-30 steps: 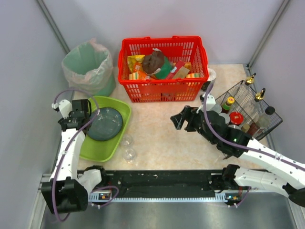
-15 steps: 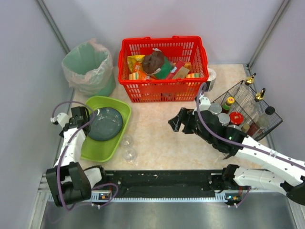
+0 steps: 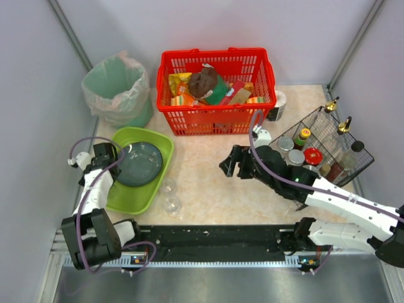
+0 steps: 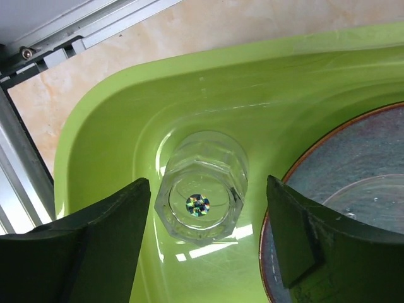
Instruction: Clear the kitchen counter
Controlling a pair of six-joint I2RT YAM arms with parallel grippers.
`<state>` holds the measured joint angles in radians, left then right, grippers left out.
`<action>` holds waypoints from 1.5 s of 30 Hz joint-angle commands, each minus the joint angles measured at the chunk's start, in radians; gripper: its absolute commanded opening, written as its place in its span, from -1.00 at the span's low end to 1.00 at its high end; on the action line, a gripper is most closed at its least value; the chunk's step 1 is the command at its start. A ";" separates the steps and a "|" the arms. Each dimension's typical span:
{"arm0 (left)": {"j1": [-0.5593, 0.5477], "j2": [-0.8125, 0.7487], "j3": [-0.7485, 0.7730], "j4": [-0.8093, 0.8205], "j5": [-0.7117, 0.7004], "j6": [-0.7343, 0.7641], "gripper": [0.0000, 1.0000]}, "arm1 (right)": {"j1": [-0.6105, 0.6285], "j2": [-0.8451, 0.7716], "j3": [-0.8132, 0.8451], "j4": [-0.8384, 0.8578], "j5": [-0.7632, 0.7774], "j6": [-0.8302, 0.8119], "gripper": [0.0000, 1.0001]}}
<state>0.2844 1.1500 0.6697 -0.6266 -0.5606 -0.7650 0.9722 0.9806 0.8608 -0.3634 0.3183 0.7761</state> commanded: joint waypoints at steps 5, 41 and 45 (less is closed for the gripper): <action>-0.004 -0.131 0.090 -0.033 0.022 -0.056 0.65 | 0.003 0.150 0.125 0.006 -0.186 -0.098 0.56; -0.005 -0.225 0.300 0.047 0.817 0.254 0.73 | 0.260 0.823 0.376 0.225 -0.298 -0.061 -0.09; -0.007 -0.223 0.306 0.044 0.821 0.260 0.73 | 0.258 0.840 0.380 0.216 -0.294 -0.060 -0.27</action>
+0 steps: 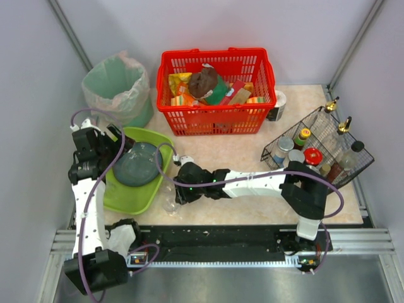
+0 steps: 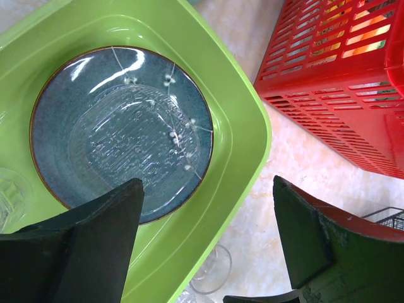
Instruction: Clear the kitchen counter
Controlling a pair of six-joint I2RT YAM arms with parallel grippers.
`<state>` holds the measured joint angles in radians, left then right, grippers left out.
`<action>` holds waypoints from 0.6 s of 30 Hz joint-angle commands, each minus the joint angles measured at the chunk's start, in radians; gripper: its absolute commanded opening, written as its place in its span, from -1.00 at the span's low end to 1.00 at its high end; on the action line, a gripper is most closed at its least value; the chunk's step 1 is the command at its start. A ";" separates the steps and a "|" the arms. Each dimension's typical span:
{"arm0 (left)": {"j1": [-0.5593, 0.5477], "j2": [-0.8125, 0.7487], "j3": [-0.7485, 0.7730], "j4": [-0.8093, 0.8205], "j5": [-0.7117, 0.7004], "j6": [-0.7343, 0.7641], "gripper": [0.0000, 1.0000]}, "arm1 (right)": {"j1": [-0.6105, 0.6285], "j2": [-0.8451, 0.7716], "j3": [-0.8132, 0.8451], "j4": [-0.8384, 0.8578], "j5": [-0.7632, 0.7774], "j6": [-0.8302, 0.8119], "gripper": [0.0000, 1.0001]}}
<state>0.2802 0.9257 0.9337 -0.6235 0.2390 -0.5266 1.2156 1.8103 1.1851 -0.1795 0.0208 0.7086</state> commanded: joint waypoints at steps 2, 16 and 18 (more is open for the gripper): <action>-0.003 0.001 0.045 0.036 0.025 0.025 0.72 | 0.016 0.015 0.054 0.026 0.001 0.006 -0.49; -0.001 0.004 0.099 0.001 0.124 0.042 0.69 | -0.001 -0.176 -0.011 0.026 -0.015 -0.018 -1.00; -0.003 -0.004 0.103 0.013 0.187 0.040 0.67 | -0.016 -0.251 -0.037 0.035 -0.045 -0.024 -1.00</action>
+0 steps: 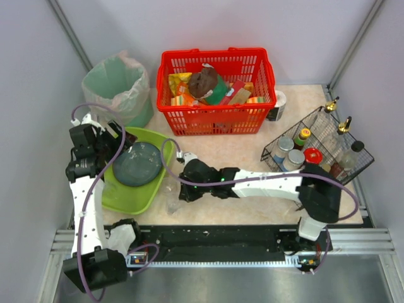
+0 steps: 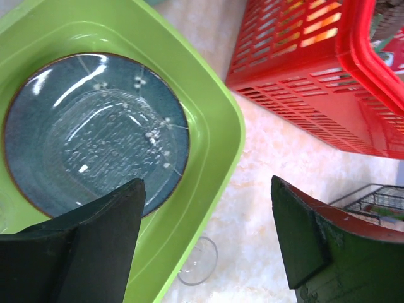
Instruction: Clear the kitchen counter
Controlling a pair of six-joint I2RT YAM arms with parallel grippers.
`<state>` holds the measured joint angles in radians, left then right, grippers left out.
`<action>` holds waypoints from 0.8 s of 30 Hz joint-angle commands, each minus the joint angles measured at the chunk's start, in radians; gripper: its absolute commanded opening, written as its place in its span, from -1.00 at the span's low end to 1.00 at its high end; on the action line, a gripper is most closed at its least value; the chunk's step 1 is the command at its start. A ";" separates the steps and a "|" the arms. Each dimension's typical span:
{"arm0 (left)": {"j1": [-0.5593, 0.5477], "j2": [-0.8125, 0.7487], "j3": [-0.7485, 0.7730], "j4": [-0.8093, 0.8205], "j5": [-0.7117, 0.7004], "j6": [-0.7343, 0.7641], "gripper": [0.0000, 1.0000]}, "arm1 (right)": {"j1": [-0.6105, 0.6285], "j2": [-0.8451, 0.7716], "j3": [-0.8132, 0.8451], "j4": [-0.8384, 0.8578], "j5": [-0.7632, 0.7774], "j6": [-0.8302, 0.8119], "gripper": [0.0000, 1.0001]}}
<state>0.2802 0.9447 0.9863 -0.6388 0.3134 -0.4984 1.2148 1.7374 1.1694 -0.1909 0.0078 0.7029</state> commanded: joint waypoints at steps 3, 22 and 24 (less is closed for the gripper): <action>-0.003 -0.027 0.066 0.050 0.217 0.000 0.66 | -0.061 -0.287 -0.066 0.068 -0.051 -0.013 -1.00; -0.337 -0.116 -0.287 0.971 0.460 -1.067 0.67 | -0.340 -0.696 -0.289 0.568 -0.177 0.247 -1.00; -0.386 -0.113 -0.284 0.985 0.438 -1.095 0.67 | -0.354 -0.691 -0.301 0.620 -0.189 0.266 -1.00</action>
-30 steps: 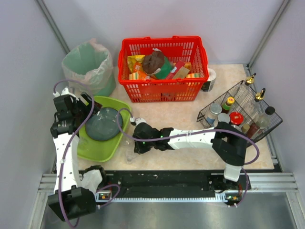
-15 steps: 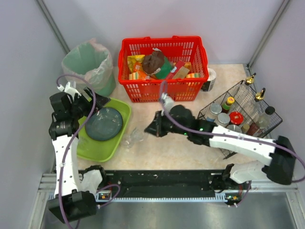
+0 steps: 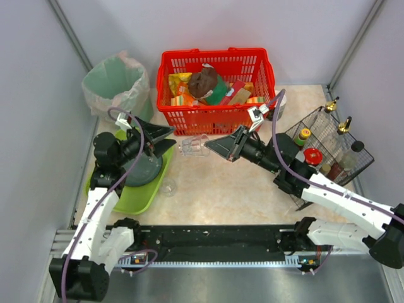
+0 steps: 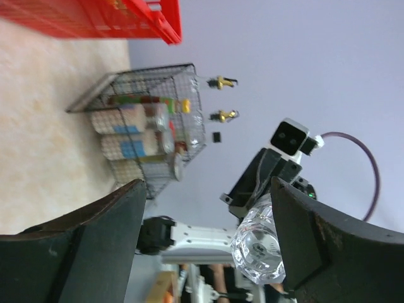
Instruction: Clear the kitchen counter
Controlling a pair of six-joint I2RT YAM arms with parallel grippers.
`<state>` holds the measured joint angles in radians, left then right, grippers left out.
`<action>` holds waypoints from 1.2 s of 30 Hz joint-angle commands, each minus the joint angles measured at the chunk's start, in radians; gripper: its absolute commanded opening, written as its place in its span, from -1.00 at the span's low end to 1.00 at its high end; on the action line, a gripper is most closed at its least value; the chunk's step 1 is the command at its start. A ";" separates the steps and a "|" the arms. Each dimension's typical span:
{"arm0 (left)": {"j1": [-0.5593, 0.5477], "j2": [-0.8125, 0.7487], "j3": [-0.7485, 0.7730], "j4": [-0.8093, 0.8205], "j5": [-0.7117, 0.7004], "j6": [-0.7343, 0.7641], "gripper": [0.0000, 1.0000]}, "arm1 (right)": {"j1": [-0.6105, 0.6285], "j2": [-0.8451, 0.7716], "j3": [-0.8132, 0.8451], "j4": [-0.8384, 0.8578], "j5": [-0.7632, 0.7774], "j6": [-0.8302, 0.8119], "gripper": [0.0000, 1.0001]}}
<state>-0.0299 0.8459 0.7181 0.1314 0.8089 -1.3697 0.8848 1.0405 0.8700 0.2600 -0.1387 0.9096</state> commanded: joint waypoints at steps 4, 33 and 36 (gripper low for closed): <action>-0.151 -0.007 -0.002 0.232 -0.089 -0.265 0.68 | -0.056 0.038 -0.031 0.277 -0.087 0.142 -1.00; -0.260 -0.016 0.047 0.231 -0.109 -0.239 0.31 | -0.073 0.171 -0.069 0.458 -0.072 0.239 -1.00; -0.262 -0.016 0.044 0.228 -0.114 -0.233 0.10 | -0.073 0.170 -0.077 0.450 -0.065 0.239 -1.00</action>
<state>-0.2836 0.8318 0.7277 0.3111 0.7055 -1.6241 0.8211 1.2102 0.8032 0.6514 -0.2161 1.1385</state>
